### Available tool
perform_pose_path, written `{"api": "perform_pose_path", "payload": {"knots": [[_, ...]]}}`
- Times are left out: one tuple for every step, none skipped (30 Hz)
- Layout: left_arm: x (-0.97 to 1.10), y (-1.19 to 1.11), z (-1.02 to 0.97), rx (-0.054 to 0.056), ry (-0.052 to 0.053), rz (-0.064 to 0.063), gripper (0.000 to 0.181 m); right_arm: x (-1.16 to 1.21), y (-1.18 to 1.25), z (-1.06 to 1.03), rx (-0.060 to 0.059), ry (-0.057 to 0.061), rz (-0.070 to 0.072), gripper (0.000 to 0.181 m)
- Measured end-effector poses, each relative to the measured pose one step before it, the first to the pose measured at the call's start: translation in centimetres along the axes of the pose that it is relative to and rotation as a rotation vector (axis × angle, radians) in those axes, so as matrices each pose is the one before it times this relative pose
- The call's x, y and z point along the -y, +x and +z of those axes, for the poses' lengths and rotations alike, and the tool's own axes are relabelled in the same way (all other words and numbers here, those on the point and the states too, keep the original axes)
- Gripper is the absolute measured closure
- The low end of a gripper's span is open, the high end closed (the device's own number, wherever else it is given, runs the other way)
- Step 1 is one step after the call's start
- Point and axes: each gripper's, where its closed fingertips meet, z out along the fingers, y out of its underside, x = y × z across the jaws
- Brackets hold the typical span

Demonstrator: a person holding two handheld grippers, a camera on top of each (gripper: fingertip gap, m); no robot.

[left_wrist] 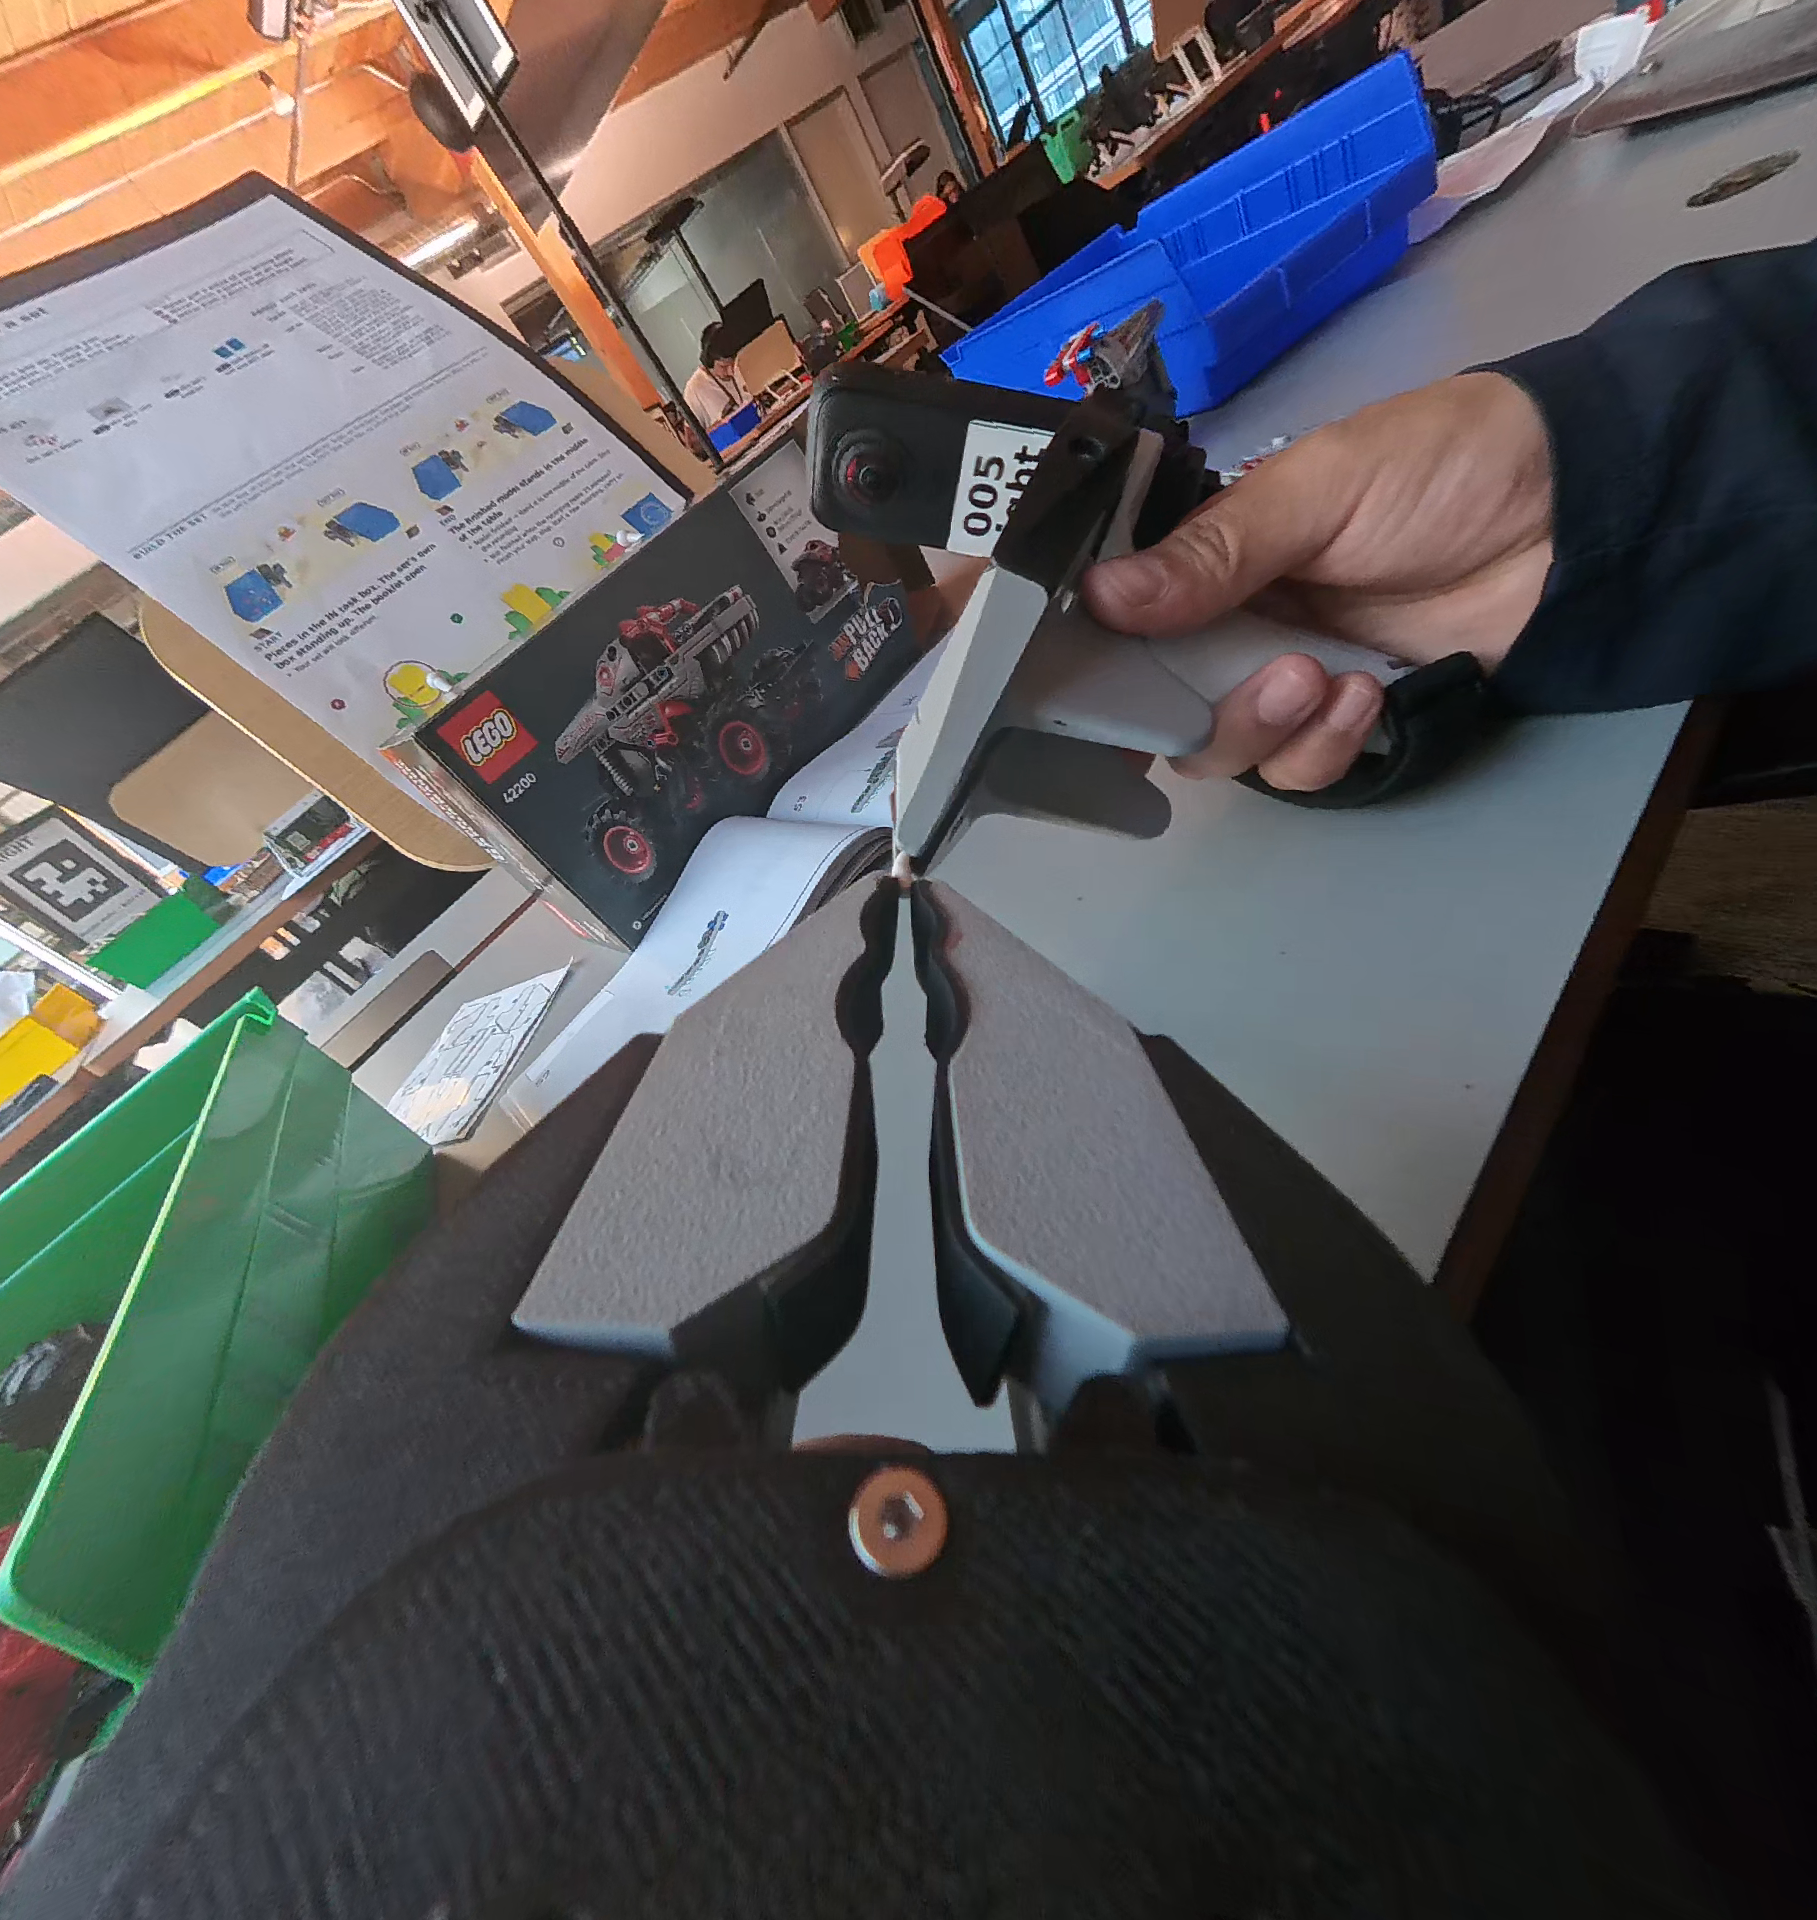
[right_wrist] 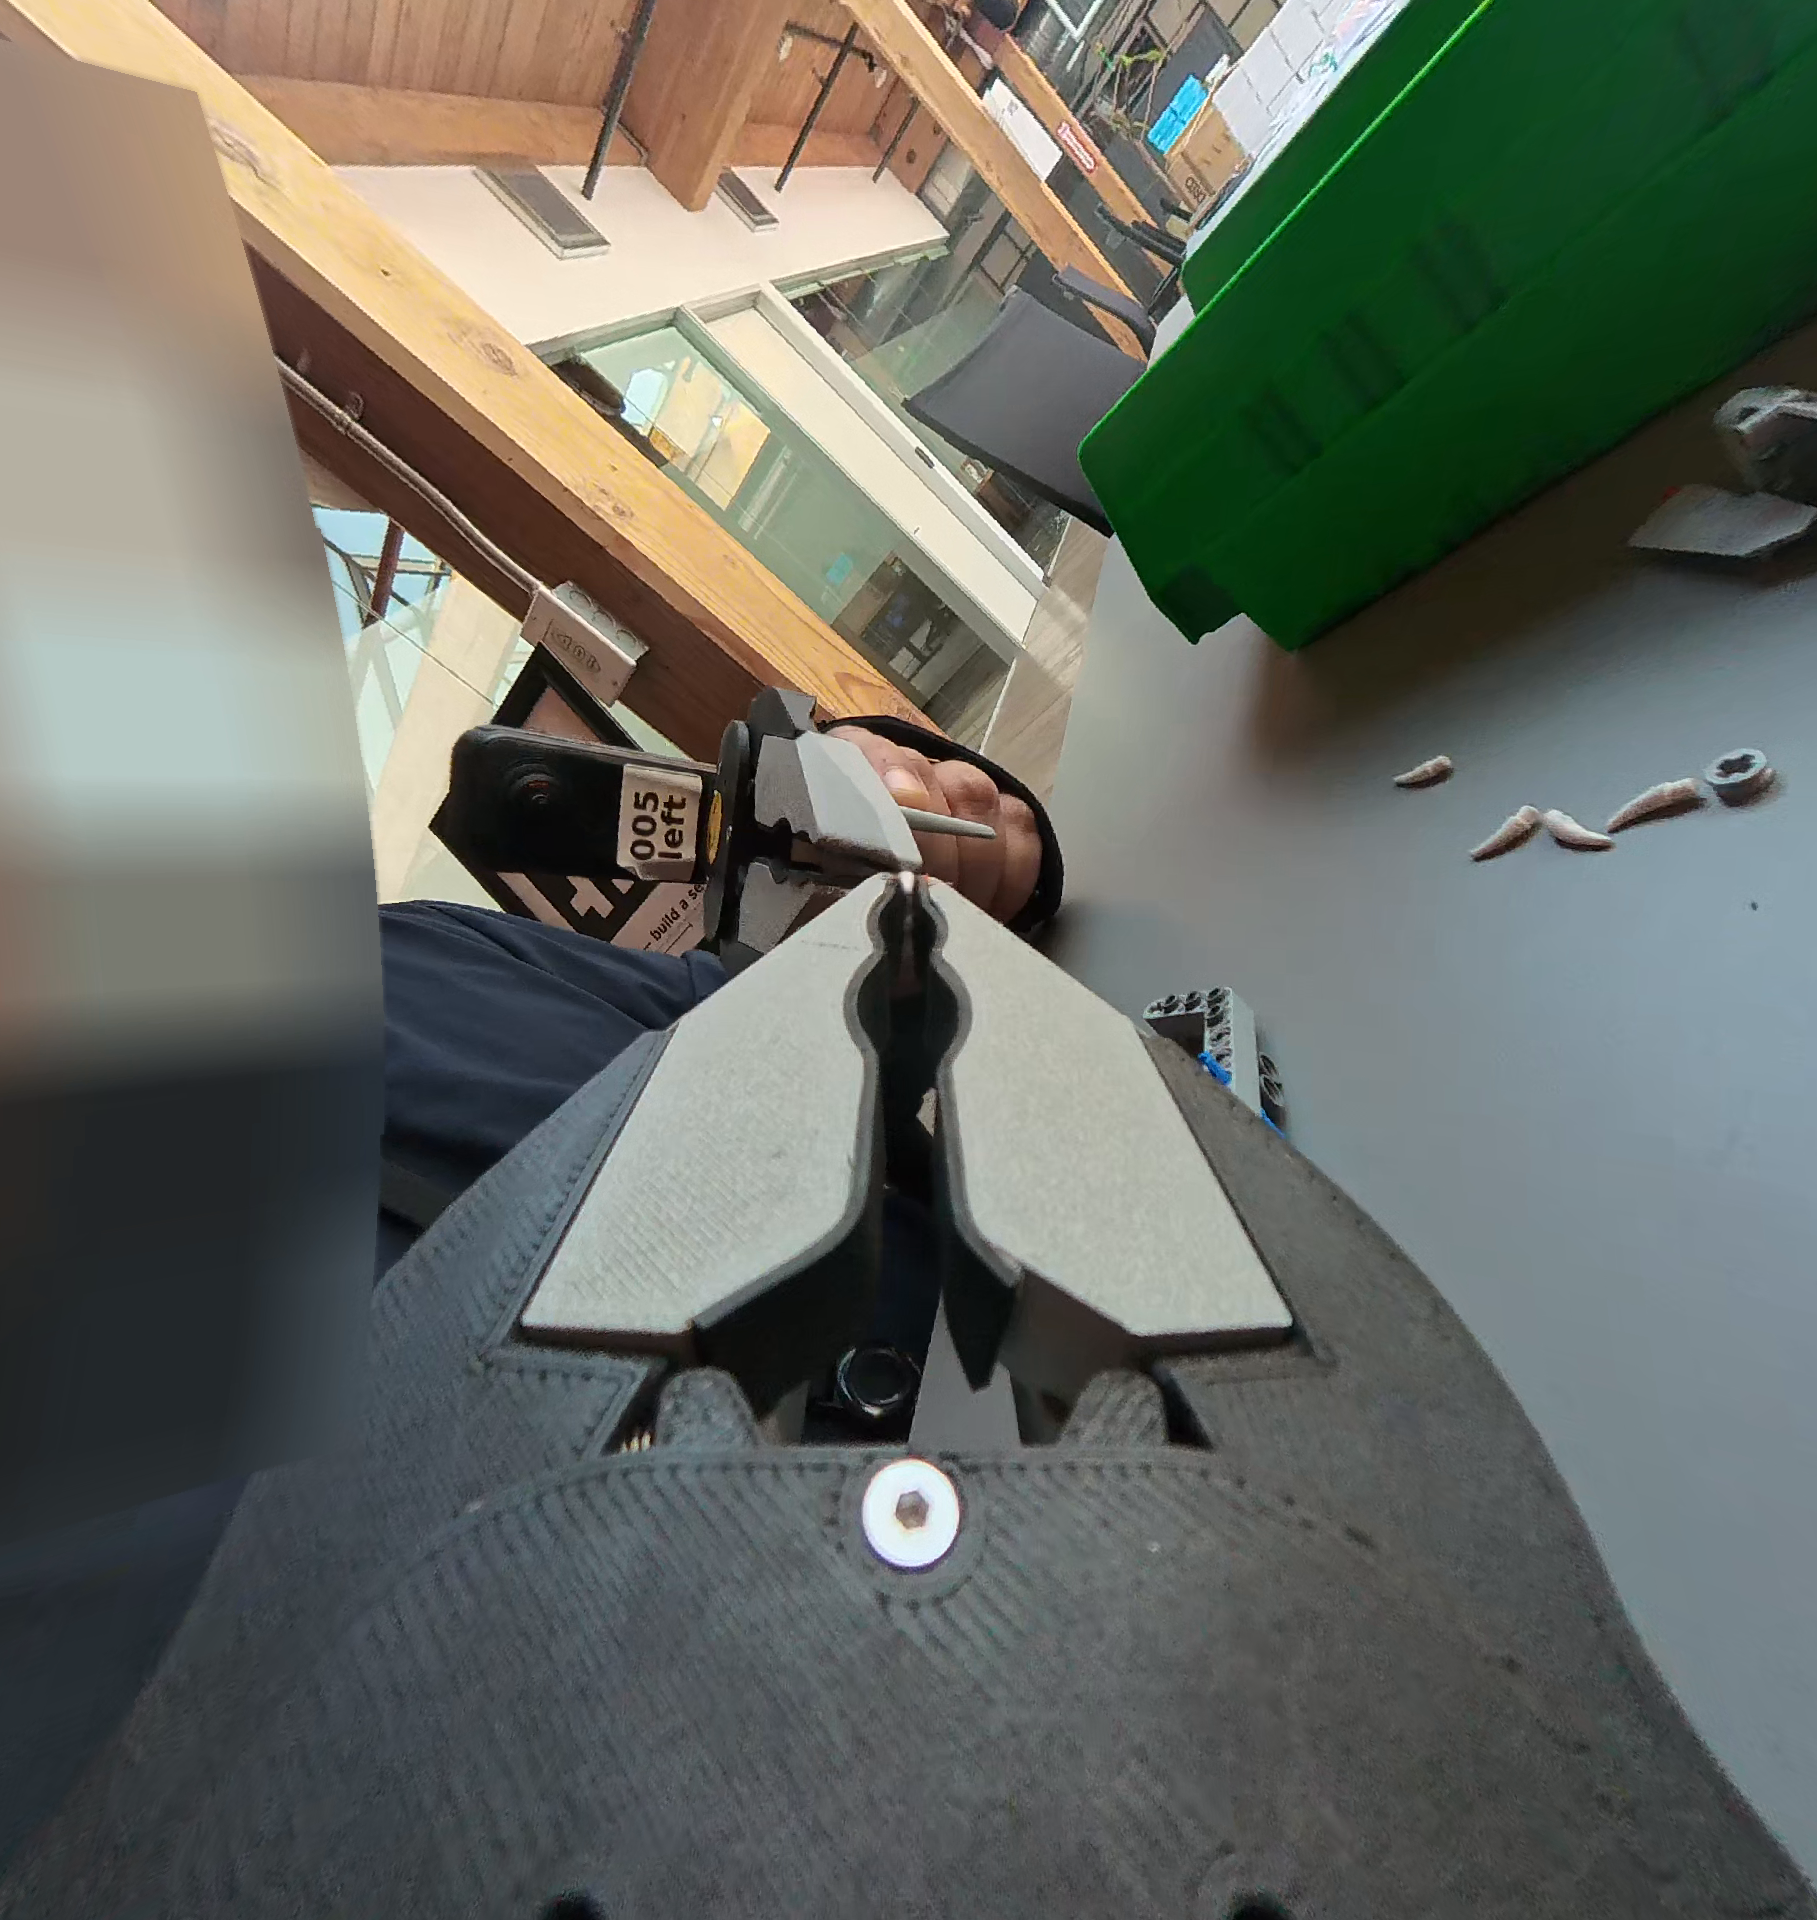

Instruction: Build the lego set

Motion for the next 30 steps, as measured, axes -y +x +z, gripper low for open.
{"api": "perform_pose_path", "payload": {"knots": [[0.024, 0.046, -0.008, -0.0013, 0.0014, 0.0032, 0.181, -0.050, -0.018, 0.038, -0.0019, -0.0038, -0.0056, 0.181], [0.023, 0.009, -0.009, -0.0001, 0.0012, 0.0009, 0.181, -0.049, -0.060, 0.045, -0.0002, -0.0039, -0.0047, 0.181], [0.018, 0.016, -0.011, -0.0009, 0.0012, 0.0003, 0.181, -0.050, -0.050, 0.047, 0.0007, -0.0042, -0.0036, 0.181], [0.019, 0.008, 0.000, -0.0013, 0.0017, 0.0005, 0.181, -0.032, -0.042, 0.053, 0.0007, -0.0032, -0.0025, 0.181], [0.050, 0.023, -0.023, -0.0021, 0.0039, 0.0013, 0.181, -0.024, -0.027, 0.024, 0.0003, -0.0021, -0.0015, 0.181], [0.059, 0.022, -0.020, -0.0010, 0.0038, 0.0017, 0.181, -0.001, -0.022, 0.004, 0.0008, -0.0007, -0.0010, 0.181], [0.003, 0.044, 0.006, -0.0022, 0.0001, 0.0011, 0.181, 0.002, -0.010, -0.005, 0.0012, -0.0006, 0.0004, 0.181], [0.019, 0.060, -0.006, -0.0026, 0.0004, 0.0028, 0.181, -0.004, -0.010, 0.011, 0.0018, -0.0001, 0.0016, 0.181], [0.005, -0.001, -0.008, 0.0013, 0.0004, 0.0032, 0.181, -0.012, -0.001, 0.010, 0.0015, -0.0002, 0.0019, 0.181], [-0.025, 0.021, -0.003, -0.0004, -0.0013, 0.0016, 0.181, -0.016, 0.009, 0.006, -0.0007, -0.0011, 0.0003, 0.181], [-0.012, 0.023, 0.004, -0.0019, -0.0005, -0.0010, 0.181, -0.013, 0.005, -0.001, -0.0021, -0.0017, -0.0027, 0.181], [0.030, 0.006, -0.019, -0.0012, 0.0026, -0.0015, 0.181, 0.002, -0.019, 0.011, -0.0009, -0.0013, -0.0042, 0.181], [0.025, -0.004, -0.021, -0.0005, 0.0019, -0.0003, 0.181, -0.004, -0.042, 0.013, 0.0007, -0.0008, -0.0022, 0.181], [0.021, 0.000, -0.005, 0.0000, 0.0005, 0.0008, 0.181, -0.003, -0.019, 0.019, 0.0018, -0.0001, 0.0012, 0.181], [-0.003, 0.009, -0.006, -0.0005, 0.0004, 0.0008, 0.181, 0.000, -0.010, 0.003, 0.0019, -0.0002, 0.0018, 0.181], [0.019, 0.028, -0.010, -0.0016, 0.0009, 0.0011, 0.181, -0.013, -0.025, 0.007, 0.0016, -0.0010, 0.0007, 0.181], [-0.008, 0.007, -0.004, -0.0016, -0.0002, 0.0009, 0.181, -0.014, 0.002, 0.000, 0.0006, -0.0009, 0.0004, 0.181], [-0.024, 0.005, -0.002, -0.0014, -0.0013, 0.0004, 0.181, -0.016, 0.009, 0.009, -0.0007, -0.0007, 0.0015, 0.181], [-0.004, 0.014, 0.003, -0.0027, -0.0001, 0.0000, 0.181, -0.017, 0.014, 0.002, -0.0005, -0.0015, 0.0015, 0.181], [-0.003, 0.019, -0.007, -0.0030, -0.0001, 0.0002, 0.181, -0.023, -0.016, 0.000, 0.0001, -0.0021, 0.0012, 0.181], [0.003, 0.018, -0.013, -0.0025, 0.0000, 0.0010, 0.181, -0.022, -0.013, 0.010, 0.0001, -0.0017, 0.0003, 0.181], [-0.016, 0.014, -0.013, -0.0022, -0.0013, 0.0004, 0.181, -0.016, 0.000, 0.007, -0.0012, -0.0014, -0.0008, 0.181], [0.004, 0.025, -0.013, -0.0020, -0.0003, 0.0001, 0.181, -0.024, -0.006, 0.006, -0.0016, -0.0017, -0.0015, 0.181], [0.034, 0.039, -0.017, -0.0031, 0.0022, -0.0001, 0.181, -0.039, -0.034, -0.004, -0.0010, -0.0026, -0.0031, 0.181], [0.021, 0.083, 0.003, -0.0076, 0.0000, -0.0058, 0.181, -0.049, -0.024, -0.021, -0.0053, -0.0051, -0.0102, 0.181], [-0.082, 0.123, 0.022, -0.0163, -0.0075, -0.0134, 0.181, -0.106, 0.046, -0.027, -0.0164, -0.0096, -0.0211, 0.181], [-0.110, 0.091, -0.023, -0.0245, -0.0108, -0.0141, 0.181, -0.122, 0.075, 0.002, -0.0242, -0.0134, -0.0296, 0.181], [-0.024, 0.022, -0.096, -0.0261, -0.0051, -0.0139, 0.180, -0.109, 0.030, 0.057, -0.0239, -0.0125, -0.0345, 0.181], [-0.104, 0.010, -0.158, -0.0307, -0.0097, -0.0206, 0.180, -0.070, 0.050, 0.070, -0.0254, -0.0134, -0.0341, 0.181], [-0.378, -0.105, -0.165, -0.0290, -0.0252, -0.0319, 0.179, -0.069, 0.215, 0.011, -0.0330, -0.0174, -0.0323, 0.181]]}}
